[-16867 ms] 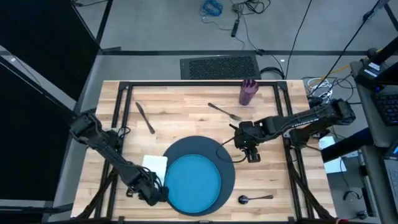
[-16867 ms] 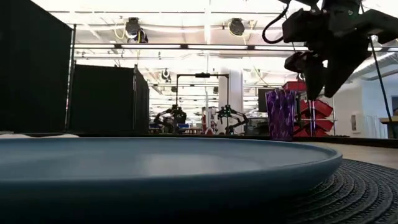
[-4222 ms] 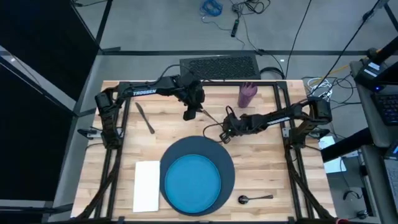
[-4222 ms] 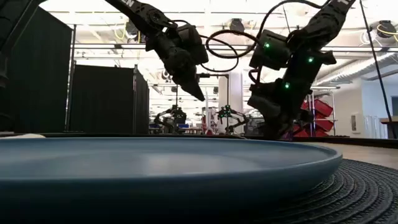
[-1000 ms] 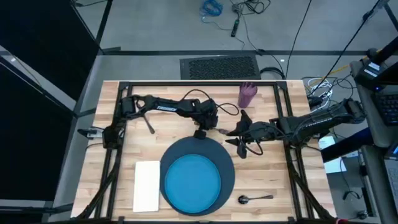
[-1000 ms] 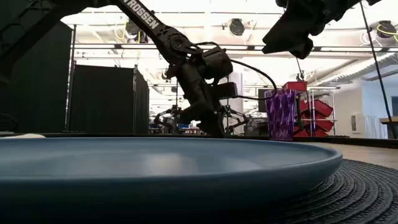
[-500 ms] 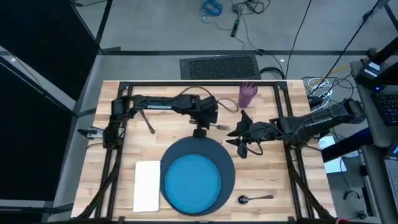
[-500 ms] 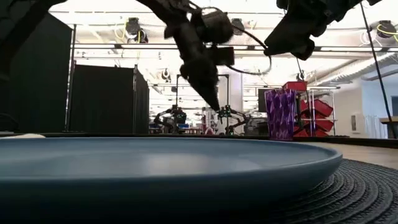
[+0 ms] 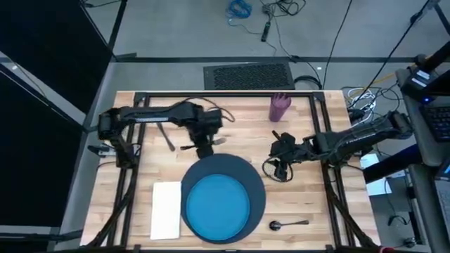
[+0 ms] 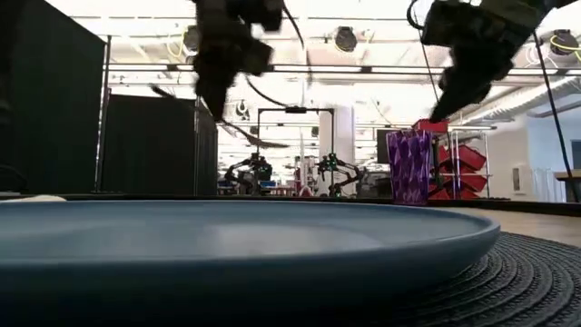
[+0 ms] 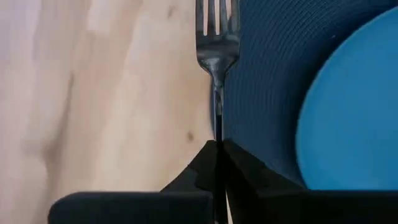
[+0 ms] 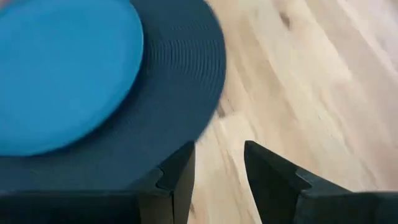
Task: Set table place
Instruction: Put the black fork on the white napkin
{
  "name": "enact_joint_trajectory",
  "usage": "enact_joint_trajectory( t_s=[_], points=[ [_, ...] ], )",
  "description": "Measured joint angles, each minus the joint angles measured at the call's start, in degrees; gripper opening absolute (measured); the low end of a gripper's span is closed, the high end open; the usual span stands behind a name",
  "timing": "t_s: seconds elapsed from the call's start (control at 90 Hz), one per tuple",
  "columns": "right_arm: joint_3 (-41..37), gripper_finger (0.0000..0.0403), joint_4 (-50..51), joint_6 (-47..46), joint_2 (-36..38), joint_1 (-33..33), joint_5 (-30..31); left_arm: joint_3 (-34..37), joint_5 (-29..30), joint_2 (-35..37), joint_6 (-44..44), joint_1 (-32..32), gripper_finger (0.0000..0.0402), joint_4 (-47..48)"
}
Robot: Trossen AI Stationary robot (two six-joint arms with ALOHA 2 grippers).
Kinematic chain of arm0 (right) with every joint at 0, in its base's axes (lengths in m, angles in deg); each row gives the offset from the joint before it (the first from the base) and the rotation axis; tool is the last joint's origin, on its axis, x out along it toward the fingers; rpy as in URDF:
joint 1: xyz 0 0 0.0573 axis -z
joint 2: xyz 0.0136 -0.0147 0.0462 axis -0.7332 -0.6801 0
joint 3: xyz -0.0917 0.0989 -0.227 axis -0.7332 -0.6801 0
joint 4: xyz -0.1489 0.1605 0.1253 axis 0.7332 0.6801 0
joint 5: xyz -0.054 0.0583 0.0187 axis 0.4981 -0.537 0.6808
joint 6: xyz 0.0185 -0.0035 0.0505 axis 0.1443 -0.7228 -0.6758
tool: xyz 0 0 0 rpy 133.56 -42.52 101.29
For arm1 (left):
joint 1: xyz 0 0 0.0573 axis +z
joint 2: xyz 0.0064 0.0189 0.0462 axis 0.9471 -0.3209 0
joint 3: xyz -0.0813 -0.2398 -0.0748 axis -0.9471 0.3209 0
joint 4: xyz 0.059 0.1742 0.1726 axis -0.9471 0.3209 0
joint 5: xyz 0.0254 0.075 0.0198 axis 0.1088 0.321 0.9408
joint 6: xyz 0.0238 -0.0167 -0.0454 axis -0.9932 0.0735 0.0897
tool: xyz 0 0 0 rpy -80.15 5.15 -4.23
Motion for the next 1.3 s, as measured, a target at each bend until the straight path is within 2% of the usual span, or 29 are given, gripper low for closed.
enact_joint_trajectory(
  t_s=[0.144, 0.356, 0.467, 0.544, 0.633, 0.9, 1.189, 1.3],
  points=[
    [0.0, 0.0125, 2.8, -2.2, 0.0, -5.4, 2.4, 5.9, 3.9, 9.9, 16.5, -5.5, 0.0, -1.7],
    [0.0, 0.0125, 2.9, -4.7, 0.0, -13.8, 3.1, 12.9, 16.7, 21.8, 47.2, -19.3, 0.0, -3.3],
    [0.0, 0.0125, 2.9, -6.0, 0.0, -17.6, 3.2, 14.6, 23.5, 22.6, 66.6, -28.7, 0.0, -0.5],
    [0.0, 0.0125, 2.9, -6.6, 0.0, -19.8, 3.2, 14.8, 24.3, 21.5, 79.3, -34.7, 0.0, 2.7],
    [0.0, 0.0125, 2.9, -7.3, 0.0, -22.2, 3.3, 14.8, 24.7, 18.8, 89.0, -40.4, 0.0, 3.1],
    [0.0, 0.0125, 2.9, -9.1, 0.0, -27.7, 4.7, 14.8, 24.8, 8.9, 106.5, -52.3, 0.0, -3.1],
    [0.0, 0.0125, 2.2, -10.5, 0.0, -30.6, 4.7, 14.8, 18.7, 0.8, 107.7, -56.0, 0.0, -8.0],
    [0.0, 0.0125, 1.8, -11.2, 0.0, -30.8, 4.7, 14.7, 12.7, -0.9, 108.5, -56.1, 0.0, -5.6]
  ],
)
